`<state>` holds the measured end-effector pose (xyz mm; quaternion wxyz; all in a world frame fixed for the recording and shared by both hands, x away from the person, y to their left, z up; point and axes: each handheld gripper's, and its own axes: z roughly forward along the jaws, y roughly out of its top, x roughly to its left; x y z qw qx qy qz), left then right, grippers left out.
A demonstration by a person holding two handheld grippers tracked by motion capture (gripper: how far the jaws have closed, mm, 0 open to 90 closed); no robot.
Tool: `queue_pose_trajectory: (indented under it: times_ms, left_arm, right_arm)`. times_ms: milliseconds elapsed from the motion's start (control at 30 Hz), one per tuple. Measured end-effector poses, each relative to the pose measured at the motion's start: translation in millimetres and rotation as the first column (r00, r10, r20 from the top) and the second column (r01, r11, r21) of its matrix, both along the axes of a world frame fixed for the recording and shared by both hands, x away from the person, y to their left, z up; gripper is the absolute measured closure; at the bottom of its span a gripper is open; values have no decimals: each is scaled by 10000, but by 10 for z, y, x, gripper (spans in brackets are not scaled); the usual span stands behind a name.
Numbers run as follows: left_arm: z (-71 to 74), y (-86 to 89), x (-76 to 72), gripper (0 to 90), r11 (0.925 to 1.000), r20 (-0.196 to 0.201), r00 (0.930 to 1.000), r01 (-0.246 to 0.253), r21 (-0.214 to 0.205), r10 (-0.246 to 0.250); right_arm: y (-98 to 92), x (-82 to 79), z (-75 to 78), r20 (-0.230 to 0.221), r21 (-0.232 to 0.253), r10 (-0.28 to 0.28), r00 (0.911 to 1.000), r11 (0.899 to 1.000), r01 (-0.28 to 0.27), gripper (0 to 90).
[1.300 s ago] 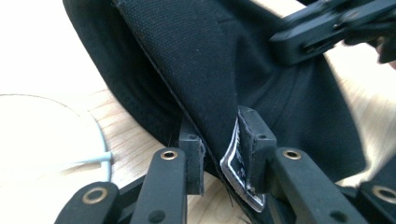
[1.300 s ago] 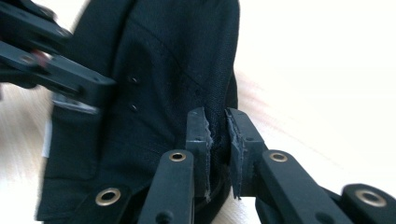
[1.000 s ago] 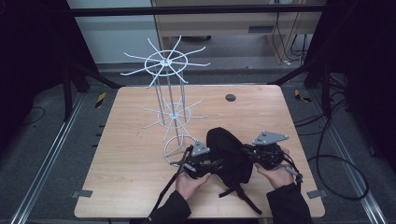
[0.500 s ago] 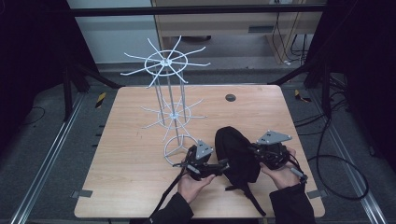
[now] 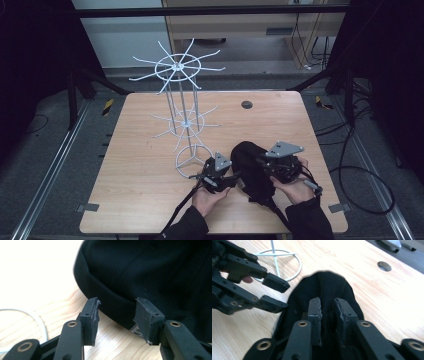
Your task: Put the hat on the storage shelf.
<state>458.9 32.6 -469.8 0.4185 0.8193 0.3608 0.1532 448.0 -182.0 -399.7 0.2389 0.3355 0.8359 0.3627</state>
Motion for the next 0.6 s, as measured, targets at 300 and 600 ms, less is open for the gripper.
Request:
queue_pose_trajectory:
  times_ms: [300,600]
  left_arm:
    - [67,285,-102,497,9995,88,9999,67,314,-70]
    - [301,817,-301,502,9990,377,9989,-290,344,277]
  right_arm:
    - [9,9,-48,272,711,-110,9996,9974,91,543]
    - [-278,-102,146,608,1677,-592,9964,9847,483,446]
